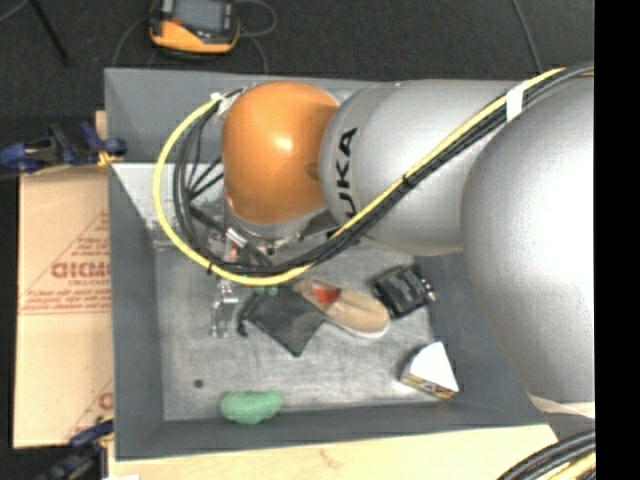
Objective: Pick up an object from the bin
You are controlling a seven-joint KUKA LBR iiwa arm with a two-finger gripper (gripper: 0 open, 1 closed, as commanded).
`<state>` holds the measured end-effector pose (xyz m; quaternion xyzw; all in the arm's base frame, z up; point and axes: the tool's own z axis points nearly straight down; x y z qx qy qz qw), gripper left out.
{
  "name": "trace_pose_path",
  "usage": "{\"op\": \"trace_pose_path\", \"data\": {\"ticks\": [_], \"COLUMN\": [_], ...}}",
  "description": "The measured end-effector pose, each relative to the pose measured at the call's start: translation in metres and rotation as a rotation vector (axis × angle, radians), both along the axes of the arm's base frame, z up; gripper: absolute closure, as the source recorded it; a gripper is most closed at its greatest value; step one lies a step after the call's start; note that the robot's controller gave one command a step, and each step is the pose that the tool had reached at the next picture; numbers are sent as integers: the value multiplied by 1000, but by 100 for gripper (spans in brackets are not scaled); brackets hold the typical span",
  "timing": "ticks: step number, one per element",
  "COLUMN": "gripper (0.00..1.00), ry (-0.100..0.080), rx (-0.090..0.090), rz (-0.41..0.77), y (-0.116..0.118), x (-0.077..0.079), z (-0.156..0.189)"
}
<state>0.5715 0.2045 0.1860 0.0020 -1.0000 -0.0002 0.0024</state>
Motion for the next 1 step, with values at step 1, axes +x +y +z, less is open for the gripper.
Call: {"op": "trace_pose_path", "data": {"ticks": [1], "gripper": [0], "ry": [-8], "rx": [1], "rz": [-4], "y": [-1], "x": [2], "z": [5]}}
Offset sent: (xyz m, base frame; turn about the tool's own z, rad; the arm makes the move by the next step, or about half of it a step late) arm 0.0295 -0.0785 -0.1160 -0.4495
